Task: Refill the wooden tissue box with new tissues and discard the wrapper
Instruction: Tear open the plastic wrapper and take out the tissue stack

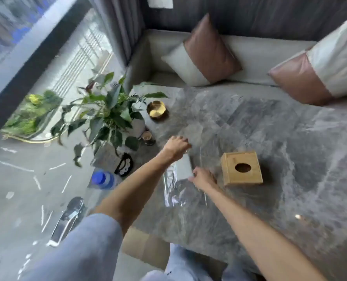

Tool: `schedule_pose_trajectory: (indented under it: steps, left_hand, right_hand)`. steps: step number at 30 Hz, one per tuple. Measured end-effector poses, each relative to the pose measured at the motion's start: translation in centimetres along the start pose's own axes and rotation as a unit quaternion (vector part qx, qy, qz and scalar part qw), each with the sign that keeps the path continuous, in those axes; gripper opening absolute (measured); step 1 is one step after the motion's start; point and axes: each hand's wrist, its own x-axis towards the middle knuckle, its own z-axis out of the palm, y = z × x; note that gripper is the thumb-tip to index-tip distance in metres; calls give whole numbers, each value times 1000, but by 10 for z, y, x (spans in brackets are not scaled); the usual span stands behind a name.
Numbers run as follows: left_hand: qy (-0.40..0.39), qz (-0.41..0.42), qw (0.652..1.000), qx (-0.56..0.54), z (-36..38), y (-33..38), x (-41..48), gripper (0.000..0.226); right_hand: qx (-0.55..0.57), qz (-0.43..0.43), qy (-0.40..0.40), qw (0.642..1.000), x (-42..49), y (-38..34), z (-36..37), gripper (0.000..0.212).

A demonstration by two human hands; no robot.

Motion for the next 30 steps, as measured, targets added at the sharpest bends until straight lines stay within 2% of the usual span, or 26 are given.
schedule_pose_trajectory:
  steps: [2,5,8,11,12,14,16,18,20,24,25,27,28,30]
  left_hand:
    - [-19,80,996,34,21,-8,25,54]
    - [-44,154,982,95,51,-9,47,67]
    - [-22,181,977,111,60,-17,58,73]
    - [-13,190,974,122,66,-24,66,75]
    - [-6,184,976,119,67,-25,65,76]
    - [-13,157,983,95,70,-26,56,77]
    - [-34,105,994,25,74,-27,42,74]
    - [-58,60,995,-62,77,-27,24,71]
    - [-79,22,988,-128,83,-29,3,74]
    - [-100,-89,959,-248,90,-24,-45,100]
    - [-91,-129,945,-288,90,-20,-59,105]
    - [-21,-205,912,-354,83,-12,-88,108]
    - [20,-217,915,-341,77,-9,-101,107]
    - [74,-207,947,-234,62,-4,-124,100]
  right_hand:
    - [24,61,18,998,17,0,17,54]
    - [66,107,44,991,25,5,39,59]
    - [101,132,95,981,30,8,46,68]
    - [75,172,99,977,28,13,45,101]
    - [93,184,92,974,28,14,45,105]
    - [188,200,76,959,31,19,45,94]
    - [314,200,68,926,31,23,41,62]
    - [373,178,26,910,27,23,33,27]
    - [383,153,-23,911,23,22,23,22]
    - [278,71,-53,956,20,9,-2,20]
    - [236,38,-45,970,19,4,-9,20]
    - [149,-41,-32,987,12,-13,-23,18]
    - [110,-79,-27,990,6,-22,-30,13]
    - [27,-153,-19,988,-10,-37,-46,5]
